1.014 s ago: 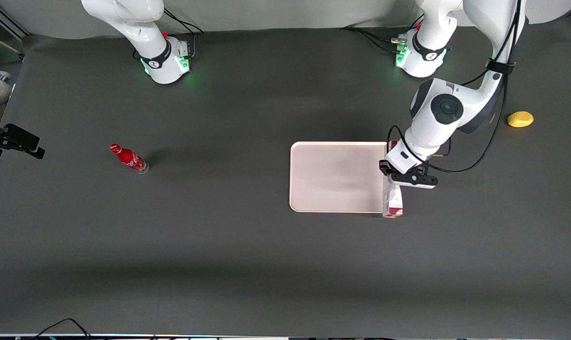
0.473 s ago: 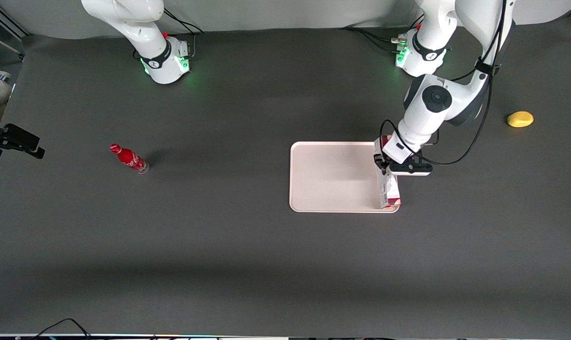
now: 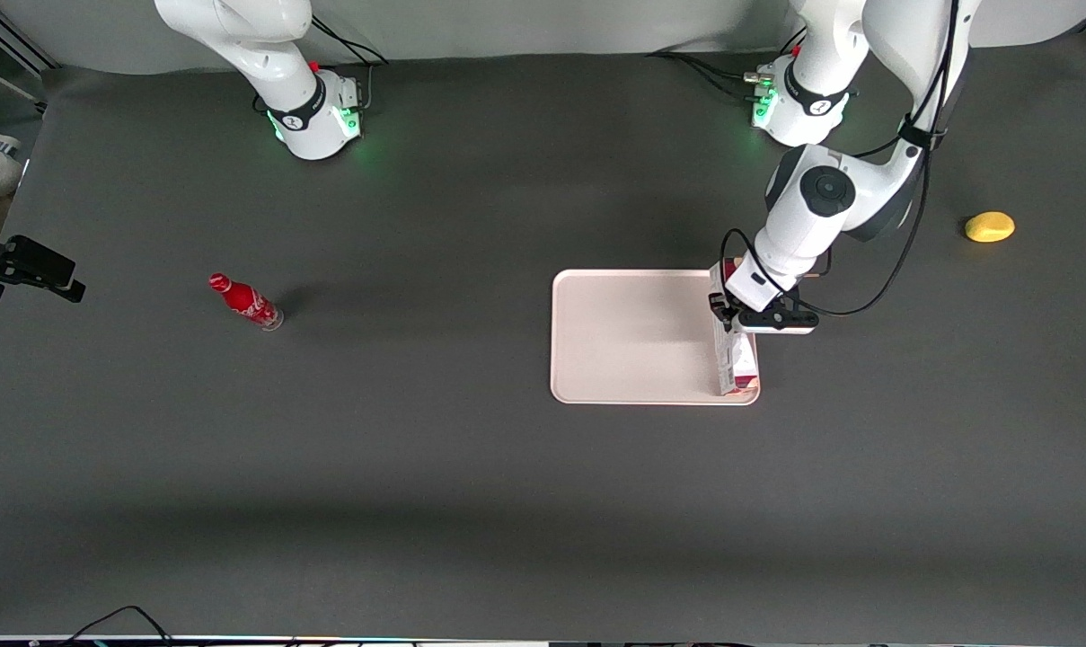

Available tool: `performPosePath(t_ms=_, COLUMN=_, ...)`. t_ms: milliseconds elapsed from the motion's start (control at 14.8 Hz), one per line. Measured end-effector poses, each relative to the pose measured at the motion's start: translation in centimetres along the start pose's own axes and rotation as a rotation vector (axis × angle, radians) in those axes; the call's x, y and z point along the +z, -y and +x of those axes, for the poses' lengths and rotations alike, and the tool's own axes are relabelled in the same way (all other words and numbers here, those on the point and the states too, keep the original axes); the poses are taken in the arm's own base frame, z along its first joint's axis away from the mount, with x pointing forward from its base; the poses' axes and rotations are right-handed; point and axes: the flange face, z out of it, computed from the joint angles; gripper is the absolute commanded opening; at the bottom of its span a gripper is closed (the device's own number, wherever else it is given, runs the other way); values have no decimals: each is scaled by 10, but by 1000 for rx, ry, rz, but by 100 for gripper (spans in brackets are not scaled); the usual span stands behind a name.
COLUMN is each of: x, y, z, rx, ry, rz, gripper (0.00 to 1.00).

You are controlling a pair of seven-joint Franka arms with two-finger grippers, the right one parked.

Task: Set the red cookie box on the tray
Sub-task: 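Lower the cookie box upright onto the tray and open the left gripper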

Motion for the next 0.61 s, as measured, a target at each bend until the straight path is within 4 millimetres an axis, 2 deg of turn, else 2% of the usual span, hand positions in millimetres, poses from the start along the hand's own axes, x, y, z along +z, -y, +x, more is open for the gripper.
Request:
performPosePath(t_ms=203, x=8, y=0, z=-2, rx=-2, ry=2, rz=-7, gripper=0)
performPosePath(t_ms=270, x=10, y=1, z=-2, rx=-3, ry=5, rz=-8, gripper=7)
performPosePath(t_ms=338, x=11, y=1, z=-3, rx=-2, ry=6, rz=-8, gripper=29)
performPosePath(t_ms=405, x=12, y=1, z=-3, rx=-2, ry=8, rz=-8, gripper=58)
performPosePath(t_ms=473, x=13, y=1, z=-3, rx=-2, ry=11, rz=-8, gripper=71)
performPosePath(t_ms=541, x=14, y=1, z=-3, rx=-2, ry=12, rz=-8, gripper=91)
performPosePath(t_ms=608, x=14, y=0, z=-3, rx=-2, ry=10, rz=-10, gripper=100)
